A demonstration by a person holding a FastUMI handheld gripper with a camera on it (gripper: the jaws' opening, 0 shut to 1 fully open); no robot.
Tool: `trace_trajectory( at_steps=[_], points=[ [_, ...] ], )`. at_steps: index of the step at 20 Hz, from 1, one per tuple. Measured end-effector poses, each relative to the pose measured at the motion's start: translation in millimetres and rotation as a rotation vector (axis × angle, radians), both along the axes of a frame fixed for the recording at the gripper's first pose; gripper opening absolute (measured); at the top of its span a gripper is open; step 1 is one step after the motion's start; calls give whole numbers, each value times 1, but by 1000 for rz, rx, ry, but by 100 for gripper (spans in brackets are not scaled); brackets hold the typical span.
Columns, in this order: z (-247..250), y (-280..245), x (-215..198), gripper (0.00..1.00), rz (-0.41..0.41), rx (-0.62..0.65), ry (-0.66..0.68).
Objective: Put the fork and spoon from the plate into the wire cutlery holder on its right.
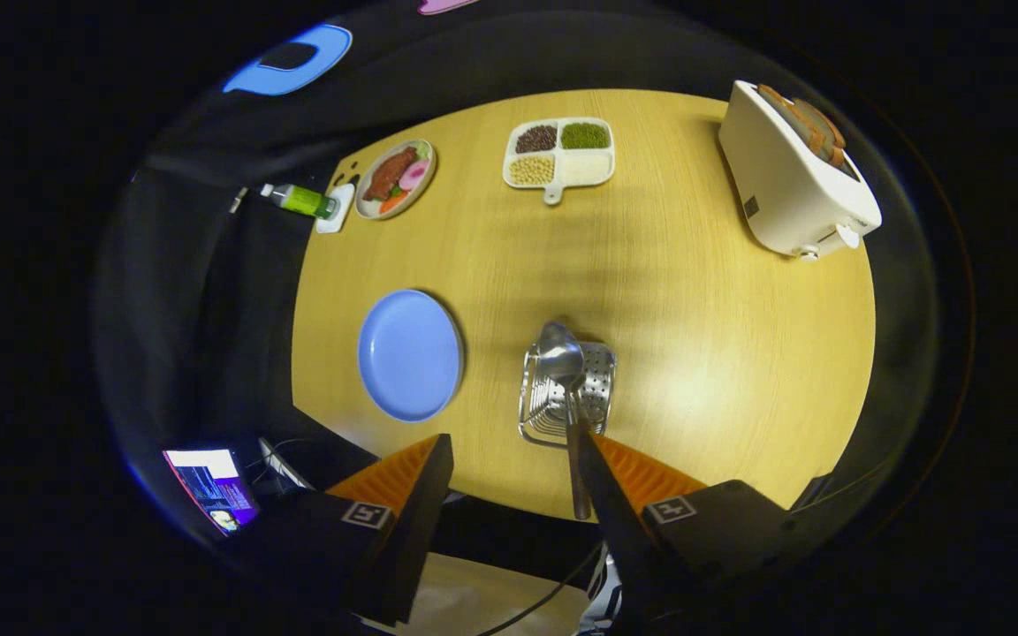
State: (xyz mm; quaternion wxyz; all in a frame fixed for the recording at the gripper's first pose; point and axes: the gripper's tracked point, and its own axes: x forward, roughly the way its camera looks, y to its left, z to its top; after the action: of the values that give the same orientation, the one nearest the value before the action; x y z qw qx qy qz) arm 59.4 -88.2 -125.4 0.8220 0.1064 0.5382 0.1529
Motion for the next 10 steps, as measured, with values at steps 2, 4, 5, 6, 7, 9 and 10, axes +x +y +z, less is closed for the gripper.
trace_trajectory(
  at_steps=[2, 4, 5, 6, 7, 9, 10],
  points=[
    [20, 9, -2, 99, -22, 25, -87],
    [43, 15, -4, 99, -44, 39, -191],
    [54, 18, -6, 99, -56, 45, -246],
    [66, 20, -8, 99, -70, 48, -301],
    [78, 21, -10, 99, -84, 45, -359],
    [102, 21, -13, 99, -115, 25, -481],
    [116, 20, -15, 99, -129, 13, -552]
  ],
)
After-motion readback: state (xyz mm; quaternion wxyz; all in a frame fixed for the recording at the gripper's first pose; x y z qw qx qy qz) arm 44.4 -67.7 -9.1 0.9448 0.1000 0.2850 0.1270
